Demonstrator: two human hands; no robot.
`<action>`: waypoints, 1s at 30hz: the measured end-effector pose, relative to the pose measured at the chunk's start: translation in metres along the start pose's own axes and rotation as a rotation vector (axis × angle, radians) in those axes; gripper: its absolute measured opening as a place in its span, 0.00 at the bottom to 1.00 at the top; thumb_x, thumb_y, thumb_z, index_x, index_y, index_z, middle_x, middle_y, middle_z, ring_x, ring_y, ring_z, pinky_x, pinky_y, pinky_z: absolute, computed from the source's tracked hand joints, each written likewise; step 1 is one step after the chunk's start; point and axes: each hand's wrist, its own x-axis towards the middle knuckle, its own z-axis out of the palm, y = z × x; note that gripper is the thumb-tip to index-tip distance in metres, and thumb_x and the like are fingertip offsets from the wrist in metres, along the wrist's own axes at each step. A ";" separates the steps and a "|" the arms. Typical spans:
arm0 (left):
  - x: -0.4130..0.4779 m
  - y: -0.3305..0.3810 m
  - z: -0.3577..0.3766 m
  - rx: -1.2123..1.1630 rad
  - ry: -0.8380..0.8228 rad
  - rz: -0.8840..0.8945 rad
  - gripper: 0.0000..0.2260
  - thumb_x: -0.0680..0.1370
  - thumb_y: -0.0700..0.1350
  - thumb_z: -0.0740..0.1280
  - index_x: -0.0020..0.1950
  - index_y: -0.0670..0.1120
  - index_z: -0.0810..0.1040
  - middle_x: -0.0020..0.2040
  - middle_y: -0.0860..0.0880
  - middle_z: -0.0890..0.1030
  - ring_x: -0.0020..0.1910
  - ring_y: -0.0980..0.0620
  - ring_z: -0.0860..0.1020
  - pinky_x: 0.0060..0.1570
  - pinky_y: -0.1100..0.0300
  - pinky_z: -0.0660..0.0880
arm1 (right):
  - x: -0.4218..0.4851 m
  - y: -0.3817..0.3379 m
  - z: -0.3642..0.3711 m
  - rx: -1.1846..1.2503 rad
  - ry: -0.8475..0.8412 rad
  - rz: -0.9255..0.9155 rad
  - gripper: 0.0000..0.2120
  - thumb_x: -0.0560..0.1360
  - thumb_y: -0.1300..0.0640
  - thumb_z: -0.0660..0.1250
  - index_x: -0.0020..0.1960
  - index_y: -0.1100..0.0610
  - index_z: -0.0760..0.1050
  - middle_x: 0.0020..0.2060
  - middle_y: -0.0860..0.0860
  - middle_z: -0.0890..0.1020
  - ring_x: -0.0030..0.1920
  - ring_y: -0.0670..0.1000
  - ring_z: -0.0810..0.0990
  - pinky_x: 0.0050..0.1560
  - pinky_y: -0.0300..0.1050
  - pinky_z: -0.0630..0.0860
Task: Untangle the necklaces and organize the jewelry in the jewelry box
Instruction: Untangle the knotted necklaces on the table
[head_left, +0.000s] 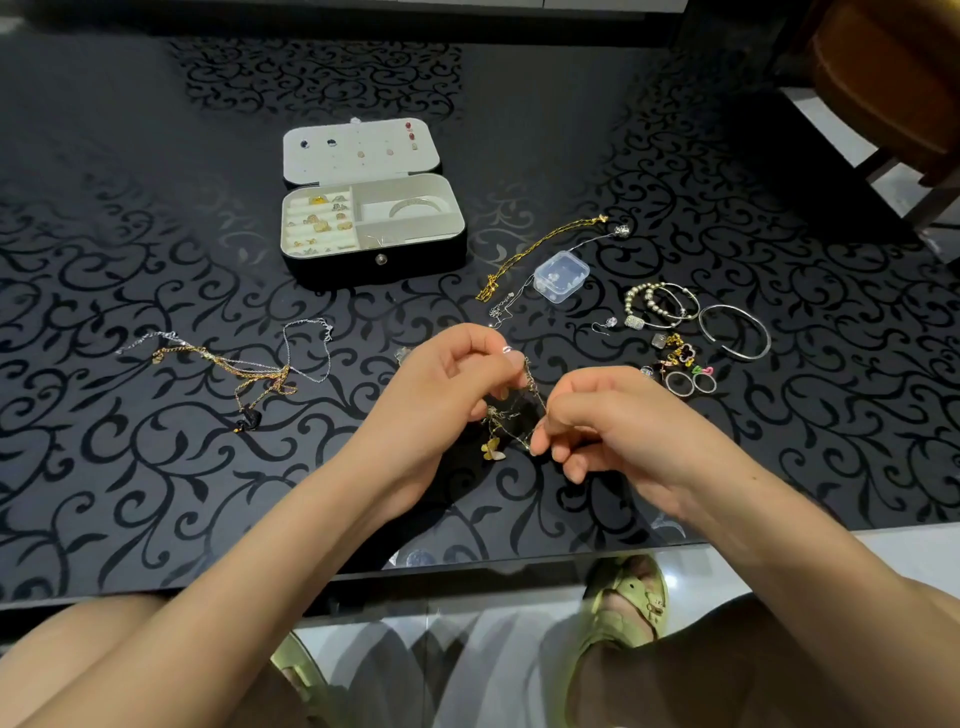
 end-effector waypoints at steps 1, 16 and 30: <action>0.000 0.000 0.000 -0.014 -0.009 0.009 0.05 0.75 0.39 0.67 0.40 0.47 0.74 0.33 0.53 0.76 0.28 0.61 0.68 0.33 0.66 0.63 | -0.001 0.000 0.000 -0.026 -0.005 -0.005 0.11 0.70 0.71 0.59 0.31 0.60 0.68 0.31 0.59 0.79 0.28 0.50 0.70 0.24 0.39 0.67; -0.003 0.007 -0.007 -0.002 -0.147 0.055 0.02 0.70 0.43 0.68 0.39 0.50 0.78 0.31 0.55 0.75 0.29 0.60 0.67 0.32 0.68 0.62 | 0.001 -0.001 -0.002 -0.326 0.076 -0.508 0.02 0.72 0.60 0.70 0.41 0.58 0.81 0.35 0.55 0.80 0.34 0.48 0.71 0.37 0.39 0.68; -0.002 0.004 -0.007 0.058 -0.210 0.001 0.09 0.74 0.41 0.63 0.52 0.43 0.78 0.48 0.42 0.83 0.43 0.50 0.80 0.34 0.65 0.73 | -0.016 -0.010 -0.031 0.094 -0.030 -0.448 0.02 0.68 0.60 0.65 0.36 0.58 0.74 0.28 0.54 0.77 0.32 0.50 0.77 0.39 0.39 0.76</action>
